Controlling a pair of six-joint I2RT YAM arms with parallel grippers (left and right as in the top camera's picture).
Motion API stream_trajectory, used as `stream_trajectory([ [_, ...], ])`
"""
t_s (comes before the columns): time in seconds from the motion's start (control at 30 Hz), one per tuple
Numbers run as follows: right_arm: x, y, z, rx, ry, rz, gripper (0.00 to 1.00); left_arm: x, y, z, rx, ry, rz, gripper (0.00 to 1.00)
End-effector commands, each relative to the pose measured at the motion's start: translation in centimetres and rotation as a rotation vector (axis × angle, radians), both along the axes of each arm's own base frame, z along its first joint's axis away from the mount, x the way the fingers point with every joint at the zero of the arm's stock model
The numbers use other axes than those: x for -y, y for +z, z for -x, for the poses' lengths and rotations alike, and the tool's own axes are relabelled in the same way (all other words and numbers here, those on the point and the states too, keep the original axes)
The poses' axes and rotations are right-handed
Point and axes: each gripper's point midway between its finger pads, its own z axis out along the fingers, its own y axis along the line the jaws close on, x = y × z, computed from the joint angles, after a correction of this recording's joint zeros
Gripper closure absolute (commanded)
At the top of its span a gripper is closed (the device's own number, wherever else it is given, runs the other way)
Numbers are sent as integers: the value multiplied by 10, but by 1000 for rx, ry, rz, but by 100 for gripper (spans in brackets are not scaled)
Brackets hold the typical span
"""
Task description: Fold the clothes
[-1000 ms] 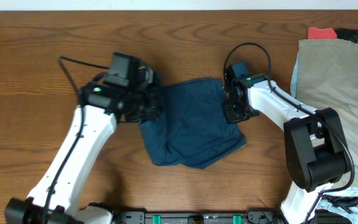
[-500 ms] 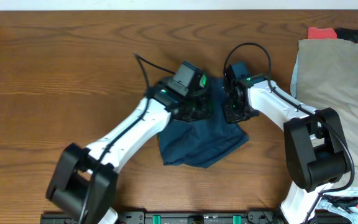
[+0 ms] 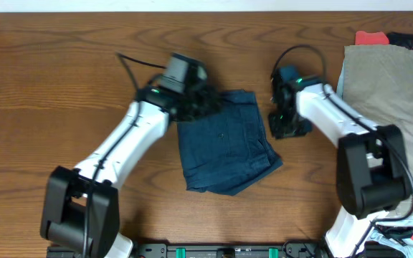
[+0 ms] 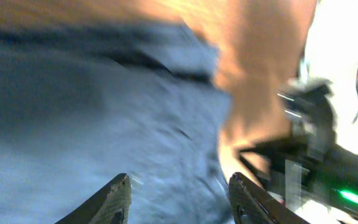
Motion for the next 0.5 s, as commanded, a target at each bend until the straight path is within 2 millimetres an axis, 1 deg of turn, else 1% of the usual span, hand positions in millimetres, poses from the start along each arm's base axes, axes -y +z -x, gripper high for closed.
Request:
stream_trajectory([
  [0.0,-14,65,-28,166,10,-125,67,-35,10,-25,87,52,-64,45],
  [0.07,-39,86,-23,187,92,-266,68,-55,4,-35,107,92,-130,39],
  [0.1,-53,96,-18,191,135,-348,68,-65,-1,-39,116,108,-171,34],
  [0.13,-67,105,-12,189,181,-425,68,-72,-5,-42,121,115,-200,29],
  [0.2,-87,116,1,167,250,-527,67,-80,-13,-45,117,117,-234,20],
  [0.27,-97,116,13,129,276,-549,67,-84,-23,-46,95,122,-242,14],
  [0.37,-109,105,28,76,312,-541,67,-89,-41,-48,55,128,-254,13],
  [0.47,-122,90,45,23,354,-534,66,-92,-62,-47,6,129,-269,13],
])
